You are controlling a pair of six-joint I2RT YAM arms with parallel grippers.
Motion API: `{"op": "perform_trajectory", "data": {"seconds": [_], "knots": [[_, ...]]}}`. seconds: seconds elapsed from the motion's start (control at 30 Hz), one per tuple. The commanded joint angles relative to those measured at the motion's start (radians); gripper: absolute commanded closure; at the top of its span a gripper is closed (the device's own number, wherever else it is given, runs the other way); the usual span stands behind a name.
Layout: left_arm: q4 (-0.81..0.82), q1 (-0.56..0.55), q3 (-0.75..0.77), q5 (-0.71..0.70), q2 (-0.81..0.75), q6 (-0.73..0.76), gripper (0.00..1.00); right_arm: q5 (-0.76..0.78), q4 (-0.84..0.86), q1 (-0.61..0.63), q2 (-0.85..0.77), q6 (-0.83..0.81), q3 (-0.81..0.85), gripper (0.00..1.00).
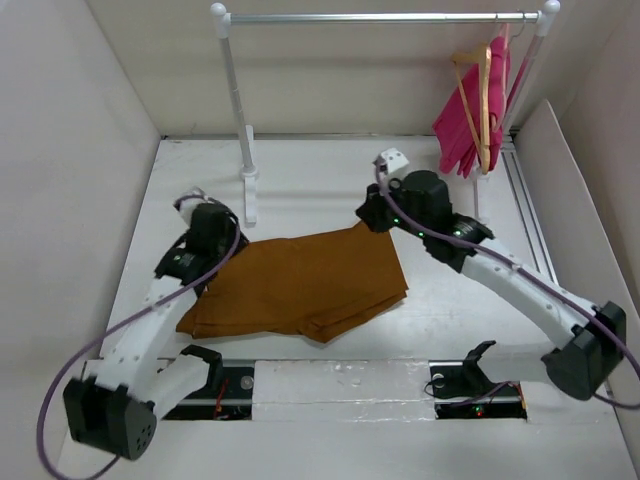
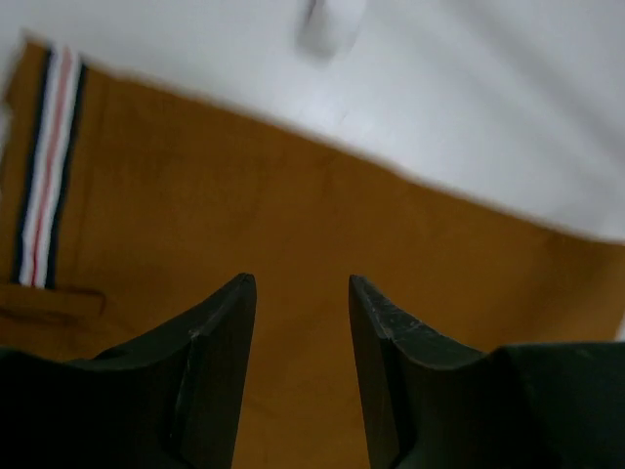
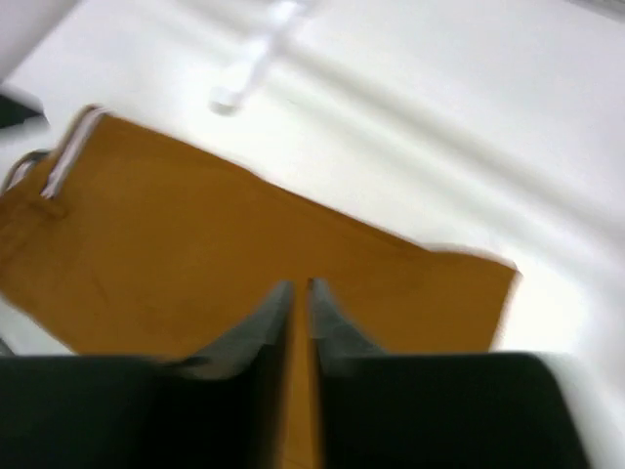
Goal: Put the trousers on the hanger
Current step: Fold the trousers at the center of the board.
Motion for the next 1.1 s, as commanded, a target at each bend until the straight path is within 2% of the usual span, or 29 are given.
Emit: {"op": "perform_trajectory", "data": {"seconds": [0.0,0.03,0.07,0.13,0.27,0.4,0.5,0.57,0.6,0.63,0.7,0.73,0.77,0.9,1.0,1.03,1.07], "knots": [[0.075,0.009,-0.139,0.219,0.06,-0.043,0.61,0.011,-0.167,-0.11,-0.063,-0.1,-0.11,0.66],[0.092,0.009,-0.189,0.224,0.065,-0.047,0.61,0.003,-0.19,-0.144,-0.082,-0.115,-0.143,0.33],[0.126,0.009,-0.211,0.23,0.071,-0.05,0.61,-0.019,-0.18,-0.179,-0.099,-0.129,-0.214,0.23],[0.152,0.018,-0.26,0.252,0.121,-0.056,0.6,-0.125,-0.174,-0.273,-0.121,-0.132,-0.268,0.11],[0.203,0.03,-0.286,0.253,0.27,-0.053,0.61,-0.164,-0.14,-0.319,-0.106,-0.122,-0.374,0.08],[0.25,0.05,-0.259,0.183,0.37,-0.056,0.61,-0.265,-0.005,-0.394,-0.092,-0.059,-0.563,0.08],[0.284,0.093,-0.234,0.155,0.428,-0.048,0.61,-0.426,0.115,-0.442,-0.041,-0.041,-0.626,0.12],[0.305,0.113,-0.216,0.132,0.473,-0.039,0.61,-0.466,0.135,-0.453,-0.035,-0.028,-0.666,0.2],[0.316,0.125,-0.211,0.111,0.487,-0.03,0.61,-0.469,0.139,-0.462,-0.041,-0.025,-0.68,0.28],[0.325,0.156,-0.196,0.109,0.516,-0.025,0.62,-0.46,0.138,-0.462,-0.052,-0.019,-0.701,0.54],[0.335,0.191,-0.176,0.121,0.54,-0.017,0.62,-0.46,0.136,-0.482,-0.087,-0.01,-0.726,0.77],[0.339,0.22,-0.156,0.127,0.559,-0.017,0.62,-0.474,0.155,-0.496,-0.099,-0.007,-0.739,0.93],[0.336,0.23,-0.132,0.138,0.572,-0.016,0.62,-0.487,0.171,-0.496,-0.116,0.005,-0.764,1.0],[0.287,0.23,-0.052,0.167,0.557,-0.002,0.63,-0.501,0.167,-0.496,-0.126,0.015,-0.776,1.0],[0.298,0.23,-0.016,0.201,0.453,0.013,0.63,-0.498,0.121,-0.487,-0.158,0.009,-0.744,1.0],[0.304,0.207,-0.007,0.2,0.392,0.021,0.63,-0.477,0.068,-0.474,-0.205,0.0,-0.72,0.98],[0.313,0.187,-0.001,0.207,0.37,0.032,0.62,-0.457,0.032,-0.445,-0.233,-0.01,-0.688,0.88]]}}
